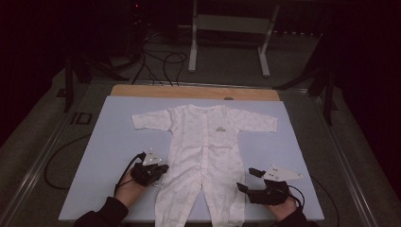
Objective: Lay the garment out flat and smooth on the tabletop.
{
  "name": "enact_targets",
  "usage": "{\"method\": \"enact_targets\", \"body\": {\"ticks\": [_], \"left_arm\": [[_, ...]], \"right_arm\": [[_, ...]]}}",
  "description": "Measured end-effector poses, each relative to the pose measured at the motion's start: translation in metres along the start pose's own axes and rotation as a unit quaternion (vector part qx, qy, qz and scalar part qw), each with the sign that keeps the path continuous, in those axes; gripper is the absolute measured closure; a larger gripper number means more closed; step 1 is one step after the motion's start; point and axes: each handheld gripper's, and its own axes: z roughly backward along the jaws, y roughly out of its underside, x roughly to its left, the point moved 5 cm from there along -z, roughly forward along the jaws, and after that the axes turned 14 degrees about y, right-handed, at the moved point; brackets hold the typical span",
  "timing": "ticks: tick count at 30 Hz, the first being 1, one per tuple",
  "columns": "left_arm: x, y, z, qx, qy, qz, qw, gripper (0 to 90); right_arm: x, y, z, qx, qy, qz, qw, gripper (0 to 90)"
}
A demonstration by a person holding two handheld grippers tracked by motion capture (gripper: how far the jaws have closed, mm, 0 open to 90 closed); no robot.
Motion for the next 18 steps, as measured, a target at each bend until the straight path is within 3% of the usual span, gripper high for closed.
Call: {"method": "enact_targets", "body": {"ticks": [5, 7, 12, 17, 18], "left_arm": [[0.004, 0.003, 0.007, -0.005, -0.005, 0.016, 0.9998, 89.8], [0.004, 0.003, 0.009, -0.004, -0.013, 0.014, 0.9998, 89.8], [0.0, 0.005, 0.014, -0.012, -0.007, 0.011, 0.9998, 88.9], [-0.004, 0.007, 0.024, -0.032, -0.018, 0.005, 0.9993, 60.2], [-0.004, 0.007, 0.024, -0.032, -0.018, 0.005, 0.9993, 58.6]], "right_arm": [[-0.001, 0.0, 0.0, -0.001, 0.002, 0.0, 1.0, 26.8], [-0.001, 0.0, 0.0, -0.001, 0.003, 0.001, 1.0, 26.9], [-0.003, 0.0, 0.001, -0.002, 0.004, -0.001, 1.0, 26.5], [-0.004, 0.001, 0.0, 0.001, 0.004, -0.006, 1.0, 25.7], [-0.004, 0.001, 0.0, 0.001, 0.004, -0.006, 1.0, 25.7]]}}
